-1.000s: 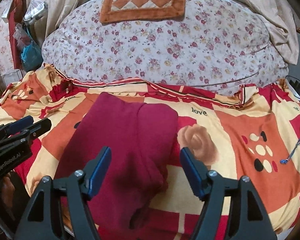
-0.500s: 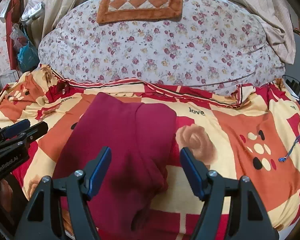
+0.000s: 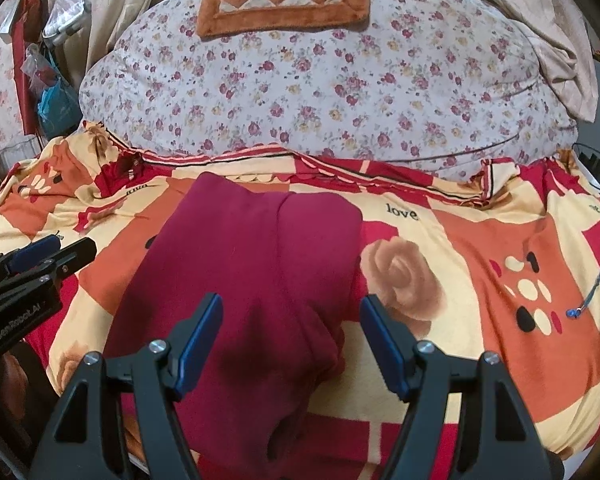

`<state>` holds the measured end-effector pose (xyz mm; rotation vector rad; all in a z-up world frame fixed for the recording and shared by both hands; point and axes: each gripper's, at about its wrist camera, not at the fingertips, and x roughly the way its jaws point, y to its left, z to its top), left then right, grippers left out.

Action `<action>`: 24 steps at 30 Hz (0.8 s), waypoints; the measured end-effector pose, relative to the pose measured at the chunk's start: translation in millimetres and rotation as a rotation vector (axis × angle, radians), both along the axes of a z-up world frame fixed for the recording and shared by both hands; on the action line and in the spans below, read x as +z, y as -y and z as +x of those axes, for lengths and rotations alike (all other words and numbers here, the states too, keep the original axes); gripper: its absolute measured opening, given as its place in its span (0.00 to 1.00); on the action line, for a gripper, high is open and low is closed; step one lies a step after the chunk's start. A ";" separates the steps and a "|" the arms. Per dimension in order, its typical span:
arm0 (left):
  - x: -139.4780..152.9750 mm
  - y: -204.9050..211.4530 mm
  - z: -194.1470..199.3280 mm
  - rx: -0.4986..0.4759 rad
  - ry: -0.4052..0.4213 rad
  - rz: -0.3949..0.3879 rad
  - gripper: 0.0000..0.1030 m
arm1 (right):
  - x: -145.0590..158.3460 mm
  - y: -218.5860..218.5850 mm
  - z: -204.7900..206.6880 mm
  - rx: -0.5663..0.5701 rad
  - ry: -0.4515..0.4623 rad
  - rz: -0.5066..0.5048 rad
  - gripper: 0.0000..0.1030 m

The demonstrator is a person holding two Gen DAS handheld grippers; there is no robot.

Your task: Fold small clothes

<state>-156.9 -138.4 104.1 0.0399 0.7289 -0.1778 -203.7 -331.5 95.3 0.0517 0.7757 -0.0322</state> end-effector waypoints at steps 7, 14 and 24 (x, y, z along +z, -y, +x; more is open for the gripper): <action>-2.3 -3.1 0.6 0.008 0.000 0.005 0.36 | -3.1 -0.6 2.3 0.002 -0.010 0.002 0.72; -3.6 -6.0 1.9 0.013 -0.004 0.000 0.36 | -5.5 -1.0 3.1 0.001 -0.012 0.002 0.72; -3.8 -7.3 2.3 0.012 -0.004 0.002 0.36 | -11.2 2.5 9.0 -0.007 -0.015 0.022 0.72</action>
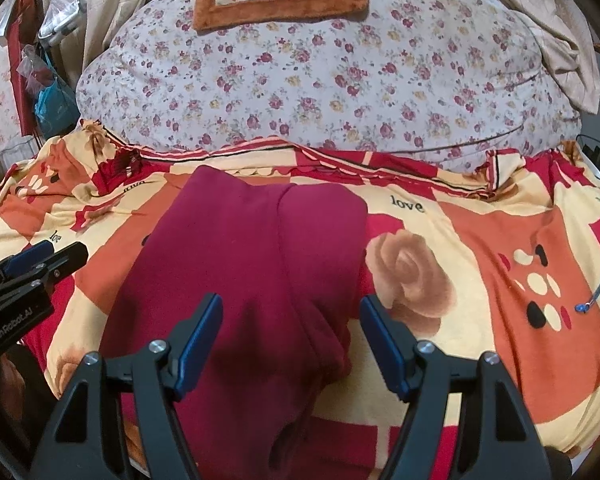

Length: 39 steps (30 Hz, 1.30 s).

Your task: Fold small clothes

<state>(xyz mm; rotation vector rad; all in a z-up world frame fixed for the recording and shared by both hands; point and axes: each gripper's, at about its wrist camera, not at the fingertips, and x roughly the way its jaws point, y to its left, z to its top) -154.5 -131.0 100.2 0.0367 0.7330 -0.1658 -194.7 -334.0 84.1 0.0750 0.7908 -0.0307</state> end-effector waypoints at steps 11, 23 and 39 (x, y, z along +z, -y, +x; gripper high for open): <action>-1.1 -5.0 1.2 0.005 0.005 0.002 0.36 | 0.2 -0.5 1.3 -0.001 0.000 0.000 0.72; -1.6 -9.7 3.3 0.009 0.000 0.003 0.36 | 0.1 -1.2 3.0 -0.001 -0.002 -0.001 0.72; -10.6 -13.3 11.4 0.019 -0.019 0.001 0.36 | -8.7 -1.9 14.9 0.004 -0.019 0.002 0.72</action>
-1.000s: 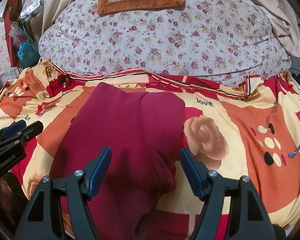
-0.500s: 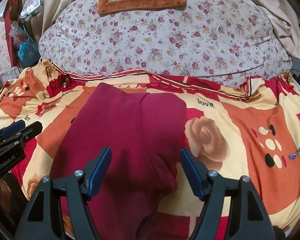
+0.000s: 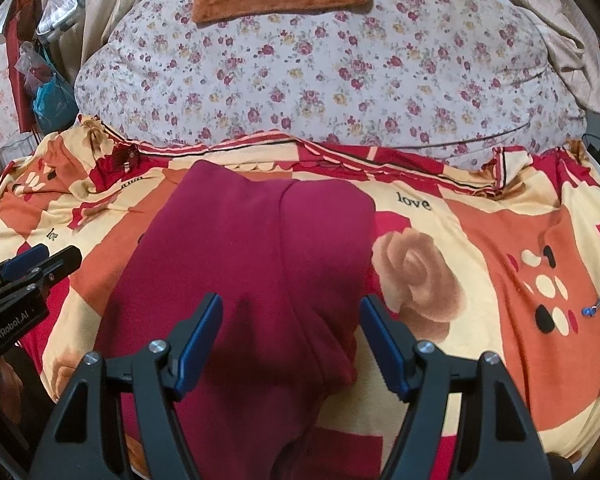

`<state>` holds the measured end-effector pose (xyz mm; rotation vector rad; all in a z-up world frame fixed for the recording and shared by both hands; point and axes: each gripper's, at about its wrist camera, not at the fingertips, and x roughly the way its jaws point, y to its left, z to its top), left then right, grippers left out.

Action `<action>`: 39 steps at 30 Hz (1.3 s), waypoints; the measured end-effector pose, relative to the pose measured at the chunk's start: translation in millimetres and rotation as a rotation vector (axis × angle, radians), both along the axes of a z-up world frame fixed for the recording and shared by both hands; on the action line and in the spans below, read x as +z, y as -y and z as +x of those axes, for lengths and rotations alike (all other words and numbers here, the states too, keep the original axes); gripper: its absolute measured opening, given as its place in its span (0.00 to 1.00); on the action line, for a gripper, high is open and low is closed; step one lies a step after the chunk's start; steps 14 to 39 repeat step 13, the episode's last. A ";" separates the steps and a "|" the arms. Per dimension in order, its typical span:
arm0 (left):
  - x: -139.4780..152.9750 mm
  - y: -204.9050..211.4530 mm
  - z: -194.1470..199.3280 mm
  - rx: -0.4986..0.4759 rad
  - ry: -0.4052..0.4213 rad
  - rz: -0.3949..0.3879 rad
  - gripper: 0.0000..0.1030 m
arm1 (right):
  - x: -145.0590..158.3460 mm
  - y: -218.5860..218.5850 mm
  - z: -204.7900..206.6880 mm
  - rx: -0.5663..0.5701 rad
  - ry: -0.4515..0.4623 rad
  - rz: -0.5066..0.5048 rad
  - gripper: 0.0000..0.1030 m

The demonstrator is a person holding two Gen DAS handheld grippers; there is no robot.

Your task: Fold small clothes

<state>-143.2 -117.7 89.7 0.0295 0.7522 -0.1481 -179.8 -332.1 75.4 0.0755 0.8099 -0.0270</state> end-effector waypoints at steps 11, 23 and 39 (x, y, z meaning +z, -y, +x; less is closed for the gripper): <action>-9.0 -8.0 10.3 0.017 -0.017 -0.023 0.36 | -2.4 5.6 3.2 -0.008 -0.007 0.005 0.72; -10.9 -11.1 14.9 0.017 -0.023 -0.021 0.36 | -1.9 10.5 4.2 -0.015 -0.001 0.011 0.72; -10.9 -11.1 14.9 0.017 -0.023 -0.021 0.36 | -1.9 10.5 4.2 -0.015 -0.001 0.011 0.72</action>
